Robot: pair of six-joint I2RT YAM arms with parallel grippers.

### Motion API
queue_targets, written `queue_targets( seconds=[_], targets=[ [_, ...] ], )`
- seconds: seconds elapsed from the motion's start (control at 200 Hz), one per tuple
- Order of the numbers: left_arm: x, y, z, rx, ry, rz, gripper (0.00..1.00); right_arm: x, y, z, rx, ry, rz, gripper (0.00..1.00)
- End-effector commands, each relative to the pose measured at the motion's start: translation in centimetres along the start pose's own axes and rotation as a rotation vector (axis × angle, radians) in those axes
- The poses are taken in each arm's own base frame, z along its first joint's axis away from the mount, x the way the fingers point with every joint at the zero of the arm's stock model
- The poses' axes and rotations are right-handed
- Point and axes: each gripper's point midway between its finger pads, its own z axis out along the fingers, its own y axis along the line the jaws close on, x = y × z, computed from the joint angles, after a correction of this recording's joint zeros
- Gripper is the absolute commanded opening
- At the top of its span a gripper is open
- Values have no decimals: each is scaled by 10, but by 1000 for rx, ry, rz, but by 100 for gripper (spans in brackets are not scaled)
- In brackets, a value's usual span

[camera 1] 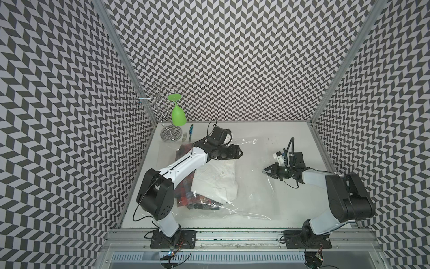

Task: Take the shirt out of the vacuum bag
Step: Open the vacuum bag at the center of the board.

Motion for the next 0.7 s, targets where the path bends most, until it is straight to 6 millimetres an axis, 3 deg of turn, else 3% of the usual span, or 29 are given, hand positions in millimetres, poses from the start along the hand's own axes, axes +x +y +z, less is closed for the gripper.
queue_targets(
  seconds=[0.0, 0.235, 0.506, 0.696],
  targets=[
    [3, -18, 21, 36, 66, -20, 70, 4, 14, -3, -33, -17, -47, 9],
    [11, -43, 58, 49, 155, 2, 72, 17, 22, 3, -58, 1, -63, 10],
    [31, -48, 86, -35, 245, 52, 73, 20, 29, 6, -69, 2, -82, 10],
    [51, -25, 100, -188, 305, 122, 71, 22, 33, 9, -75, 3, -91, 10]
  ],
)
